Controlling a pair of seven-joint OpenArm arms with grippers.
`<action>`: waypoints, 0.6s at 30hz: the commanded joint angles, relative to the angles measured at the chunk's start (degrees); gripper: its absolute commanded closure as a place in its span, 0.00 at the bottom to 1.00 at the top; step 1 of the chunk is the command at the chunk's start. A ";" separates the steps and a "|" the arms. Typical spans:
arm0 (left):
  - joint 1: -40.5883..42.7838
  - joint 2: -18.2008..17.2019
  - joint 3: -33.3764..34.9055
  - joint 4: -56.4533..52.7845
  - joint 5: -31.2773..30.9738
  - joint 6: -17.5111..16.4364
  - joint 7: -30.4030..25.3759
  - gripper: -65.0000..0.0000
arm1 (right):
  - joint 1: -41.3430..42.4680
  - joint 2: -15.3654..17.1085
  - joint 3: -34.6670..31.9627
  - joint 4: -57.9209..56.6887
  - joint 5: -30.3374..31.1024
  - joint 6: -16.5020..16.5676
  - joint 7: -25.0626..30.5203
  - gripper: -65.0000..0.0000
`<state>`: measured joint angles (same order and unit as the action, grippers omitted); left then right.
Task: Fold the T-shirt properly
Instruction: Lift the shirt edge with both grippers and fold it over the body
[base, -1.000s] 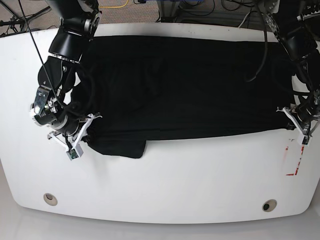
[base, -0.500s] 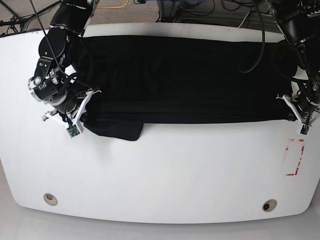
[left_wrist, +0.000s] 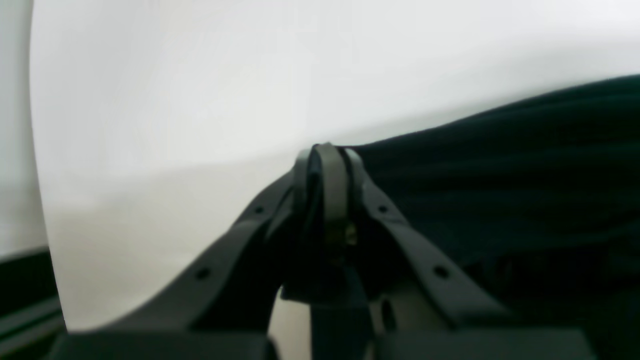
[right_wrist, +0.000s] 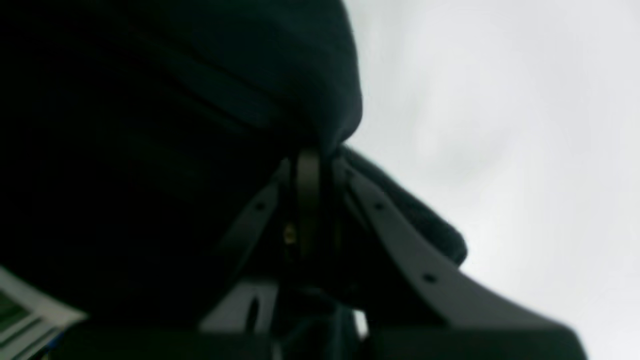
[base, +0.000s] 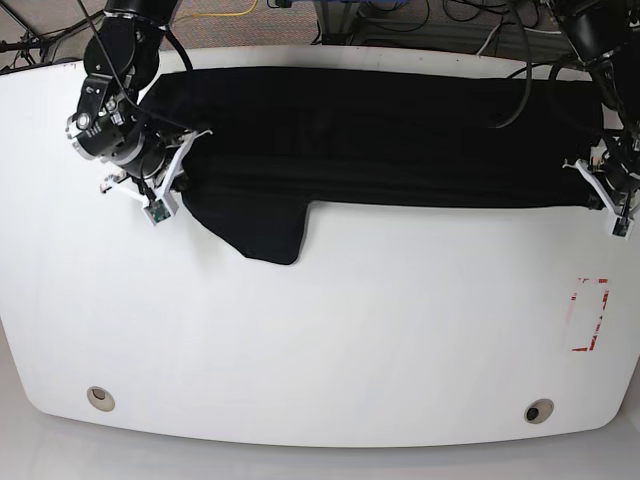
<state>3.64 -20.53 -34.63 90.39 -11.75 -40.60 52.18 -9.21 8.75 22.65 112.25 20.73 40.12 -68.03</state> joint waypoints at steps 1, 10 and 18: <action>0.27 -1.75 -0.58 1.35 0.89 0.60 -0.71 1.00 | -0.68 0.96 1.92 1.56 1.20 -0.12 0.38 1.00; 4.49 -1.84 -0.22 1.35 0.98 0.60 -0.71 1.00 | -4.63 0.87 2.44 1.38 3.93 -0.12 0.38 1.00; 8.10 -1.93 -0.22 1.00 0.98 0.60 -0.71 0.84 | -6.13 -1.06 2.36 1.38 3.84 -0.12 0.65 1.00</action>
<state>11.90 -21.04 -34.35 90.54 -11.09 -40.56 51.77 -15.35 6.98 24.71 112.60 24.43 40.12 -67.96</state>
